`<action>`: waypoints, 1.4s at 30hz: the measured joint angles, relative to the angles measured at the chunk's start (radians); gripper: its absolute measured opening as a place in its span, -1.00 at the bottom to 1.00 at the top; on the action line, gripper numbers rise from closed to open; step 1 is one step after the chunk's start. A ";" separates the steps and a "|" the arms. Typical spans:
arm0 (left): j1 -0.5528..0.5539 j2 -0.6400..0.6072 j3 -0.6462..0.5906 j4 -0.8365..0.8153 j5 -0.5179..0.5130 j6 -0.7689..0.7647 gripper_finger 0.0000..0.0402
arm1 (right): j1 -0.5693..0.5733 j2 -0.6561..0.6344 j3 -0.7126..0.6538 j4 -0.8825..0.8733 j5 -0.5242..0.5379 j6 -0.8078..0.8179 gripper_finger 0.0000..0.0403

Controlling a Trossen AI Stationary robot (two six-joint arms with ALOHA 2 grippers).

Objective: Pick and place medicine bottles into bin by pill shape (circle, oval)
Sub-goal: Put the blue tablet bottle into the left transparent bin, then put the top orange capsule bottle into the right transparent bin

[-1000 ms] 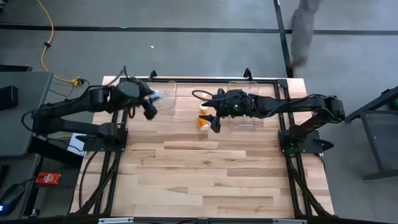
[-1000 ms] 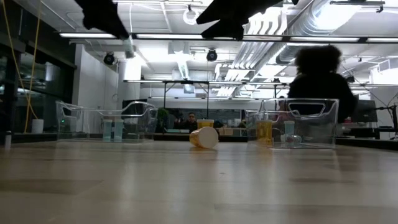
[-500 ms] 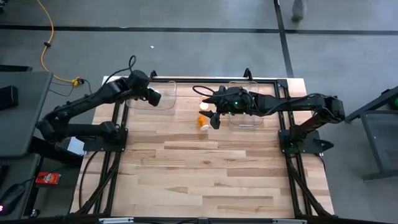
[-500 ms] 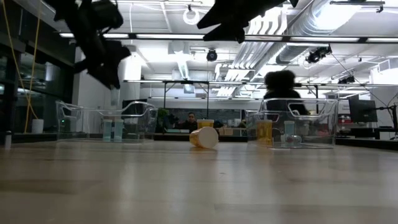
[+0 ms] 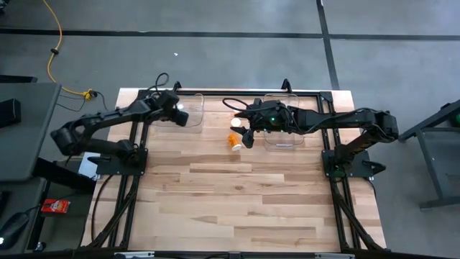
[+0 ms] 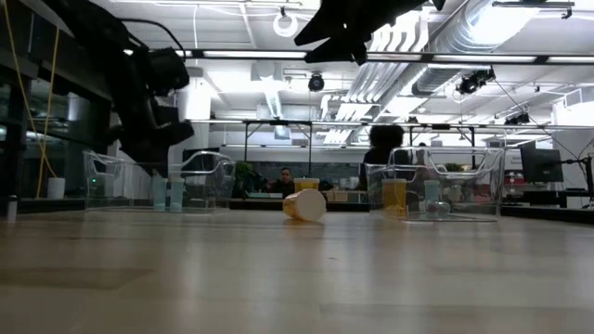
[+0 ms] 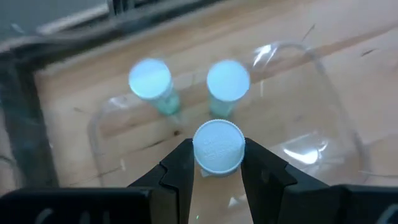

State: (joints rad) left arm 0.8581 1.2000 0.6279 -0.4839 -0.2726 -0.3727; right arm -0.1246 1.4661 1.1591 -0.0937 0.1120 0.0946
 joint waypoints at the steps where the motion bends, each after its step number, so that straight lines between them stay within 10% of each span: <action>1: 0.000 0.021 -0.001 0.005 0.000 -0.011 -0.52 | 0.000 0.000 0.000 0.000 0.000 0.002 0.26; 16: 0.000 0.108 0.001 0.062 -0.017 -0.090 -0.49 | 0.000 0.000 -0.001 0.000 -0.001 0.010 0.26; 30: 0.000 0.030 0.007 0.050 0.008 -0.061 0.00 | 0.000 0.000 -0.001 0.000 -0.004 0.009 0.26; 42: -0.065 -0.235 0.148 0.188 0.364 -0.086 0.17 | 0.000 -0.033 -0.002 0.003 0.000 0.018 0.26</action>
State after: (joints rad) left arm 0.7930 0.9647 0.7760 -0.2961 0.0916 -0.4592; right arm -0.1246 1.4332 1.1576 -0.0906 0.1123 0.1130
